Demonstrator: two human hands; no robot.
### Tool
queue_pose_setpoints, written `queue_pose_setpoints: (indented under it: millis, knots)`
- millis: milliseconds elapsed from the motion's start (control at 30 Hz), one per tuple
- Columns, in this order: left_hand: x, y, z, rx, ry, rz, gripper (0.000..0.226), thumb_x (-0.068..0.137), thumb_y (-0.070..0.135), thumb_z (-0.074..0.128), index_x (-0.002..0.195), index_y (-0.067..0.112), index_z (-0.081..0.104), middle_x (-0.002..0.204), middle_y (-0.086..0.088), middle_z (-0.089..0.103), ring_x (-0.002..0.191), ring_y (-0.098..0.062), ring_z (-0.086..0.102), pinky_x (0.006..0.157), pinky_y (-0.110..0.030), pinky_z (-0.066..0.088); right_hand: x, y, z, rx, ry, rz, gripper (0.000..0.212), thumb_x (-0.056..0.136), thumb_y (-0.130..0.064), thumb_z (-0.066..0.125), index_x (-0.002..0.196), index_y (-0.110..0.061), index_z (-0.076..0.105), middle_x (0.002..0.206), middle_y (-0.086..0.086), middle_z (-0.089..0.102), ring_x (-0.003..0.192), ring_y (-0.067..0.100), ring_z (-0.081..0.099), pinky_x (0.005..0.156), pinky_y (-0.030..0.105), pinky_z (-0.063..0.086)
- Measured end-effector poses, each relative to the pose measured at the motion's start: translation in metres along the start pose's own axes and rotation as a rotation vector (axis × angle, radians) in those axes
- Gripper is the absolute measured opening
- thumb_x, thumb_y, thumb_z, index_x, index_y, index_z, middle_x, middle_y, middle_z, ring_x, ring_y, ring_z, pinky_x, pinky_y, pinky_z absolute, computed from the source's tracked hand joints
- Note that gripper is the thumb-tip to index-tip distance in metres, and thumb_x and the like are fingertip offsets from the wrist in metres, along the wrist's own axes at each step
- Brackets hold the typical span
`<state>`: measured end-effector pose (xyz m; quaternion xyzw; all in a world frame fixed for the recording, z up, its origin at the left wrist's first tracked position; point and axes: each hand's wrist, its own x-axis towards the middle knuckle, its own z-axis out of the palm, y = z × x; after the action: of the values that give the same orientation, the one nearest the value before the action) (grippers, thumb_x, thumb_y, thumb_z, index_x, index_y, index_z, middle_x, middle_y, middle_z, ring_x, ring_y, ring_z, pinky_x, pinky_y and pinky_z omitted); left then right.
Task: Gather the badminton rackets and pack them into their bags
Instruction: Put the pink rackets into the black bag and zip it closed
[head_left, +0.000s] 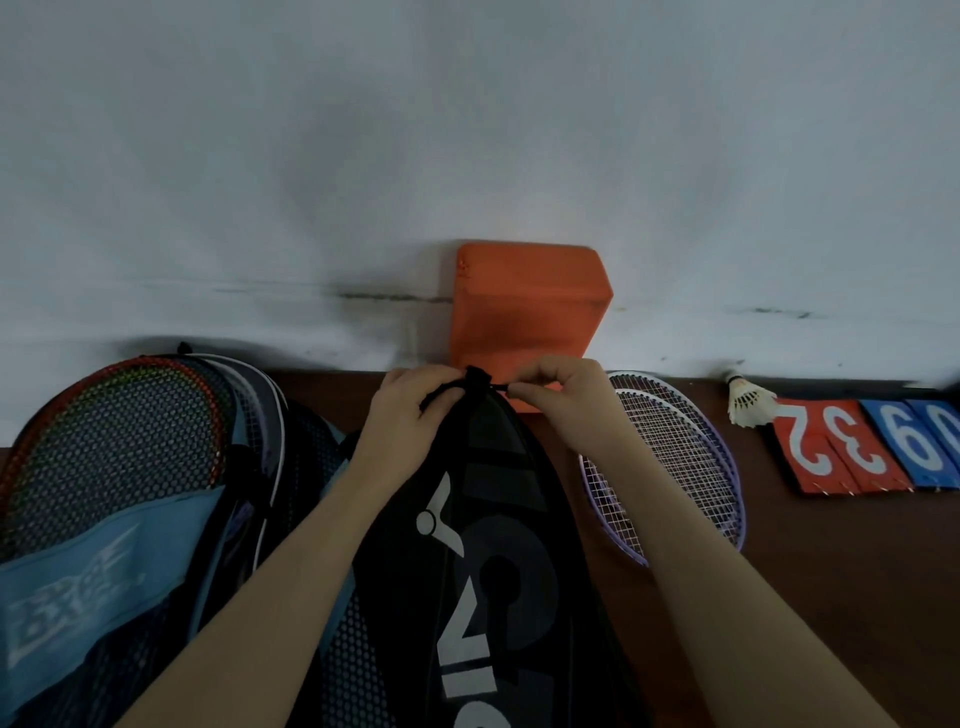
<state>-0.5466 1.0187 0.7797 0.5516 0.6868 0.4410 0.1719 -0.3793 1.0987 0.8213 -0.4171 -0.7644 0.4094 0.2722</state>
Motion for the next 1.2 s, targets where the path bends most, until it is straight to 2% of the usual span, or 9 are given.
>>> queue_pose_setpoints:
  millis: [67,167,333,467,567,767,900,1100,1200]
  knots:
    - [0.002,0.000,0.004,0.018,-0.010,0.047,0.019,0.091,0.018,0.056,0.106,0.018,0.068,0.103,0.012,0.063,0.099,-0.007,0.053,0.105,-0.015,0.016,-0.009,0.002,-0.003,-0.116,0.045,-0.031,0.006,0.082,-0.014,0.068,0.081,-0.018,0.071,0.070,-0.022,0.059,0.081,-0.013,0.049,0.087,0.033,0.037]
    - [0.001,-0.003,0.012,0.114,0.025,0.095,0.021,0.090,0.028,0.054,0.103,0.020,0.069,0.102,0.006,0.068,0.095,-0.018,0.055,0.097,-0.024,0.034,-0.024,0.004,-0.004,-0.277,0.139,-0.148,0.008,0.084,-0.012,0.066,0.083,-0.017,0.072,0.068,-0.027,0.053,0.087,-0.027,0.036,0.087,0.031,0.026]
    - [0.002,0.003,0.018,0.103,0.057,0.094,0.019,0.088,0.019,0.060,0.104,0.018,0.070,0.103,0.003,0.068,0.099,-0.021,0.052,0.089,-0.036,0.043,-0.026,0.007,-0.008,-0.444,0.130,-0.236,0.007,0.086,-0.010,0.059,0.081,-0.013,0.064,0.061,-0.009,0.061,0.067,0.015,0.056,0.086,0.038,0.039]
    - [0.002,0.010,0.016,0.052,-0.061,0.133,0.031,0.091,0.029,0.048,0.121,0.031,0.056,0.121,0.010,0.057,0.118,-0.014,0.046,0.103,-0.042,0.034,-0.020,0.001,-0.016,-0.157,0.120,-0.100,0.012,0.085,-0.008,0.061,0.079,-0.017,0.065,0.066,-0.014,0.063,0.059,0.004,0.059,0.068,0.030,0.049]
    - [0.001,0.020,0.021,0.159,-0.159,0.158,0.032,0.097,0.032,0.042,0.127,0.039,0.049,0.134,0.014,0.046,0.129,-0.011,0.031,0.105,-0.033,0.016,-0.017,-0.001,-0.017,-0.110,0.091,-0.048,0.012,0.086,-0.010,0.062,0.083,-0.020,0.067,0.072,-0.014,0.064,0.072,0.012,0.063,0.076,0.034,0.051]
    - [0.014,0.018,0.027,0.052,-0.119,0.122,0.019,0.091,0.021,0.056,0.104,0.027,0.069,0.104,0.006,0.061,0.101,-0.013,0.056,0.096,-0.042,0.038,-0.011,0.007,-0.013,-0.389,0.096,-0.196,0.010,0.087,-0.010,0.059,0.087,-0.010,0.069,0.080,-0.004,0.066,0.068,-0.003,0.046,0.086,0.031,0.036]
    - [0.010,0.018,0.035,0.107,-0.028,0.121,0.015,0.089,0.023,0.059,0.099,0.027,0.070,0.098,0.008,0.064,0.098,-0.011,0.057,0.093,-0.033,0.032,-0.020,0.022,-0.009,-0.545,0.148,-0.256,0.013,0.084,-0.012,0.052,0.080,-0.009,0.064,0.076,-0.001,0.066,0.072,0.019,0.059,0.077,0.027,0.032]
    - [0.007,0.022,0.046,0.048,0.060,0.115,0.016,0.087,0.027,0.058,0.096,0.025,0.071,0.094,0.005,0.065,0.093,-0.012,0.059,0.091,-0.043,0.041,-0.027,0.027,-0.013,-0.378,0.157,-0.188,0.012,0.086,-0.012,0.051,0.080,-0.007,0.060,0.071,0.000,0.063,0.066,0.018,0.057,0.067,0.039,0.047]
    - [0.008,0.024,0.043,-0.049,0.065,0.118,0.015,0.087,0.022,0.060,0.096,0.023,0.072,0.096,0.004,0.064,0.093,-0.013,0.059,0.086,-0.043,0.047,-0.020,0.021,-0.020,-0.172,0.122,-0.066,0.008,0.087,-0.006,0.057,0.083,-0.010,0.062,0.069,-0.011,0.061,0.063,0.001,0.057,0.064,0.027,0.048]
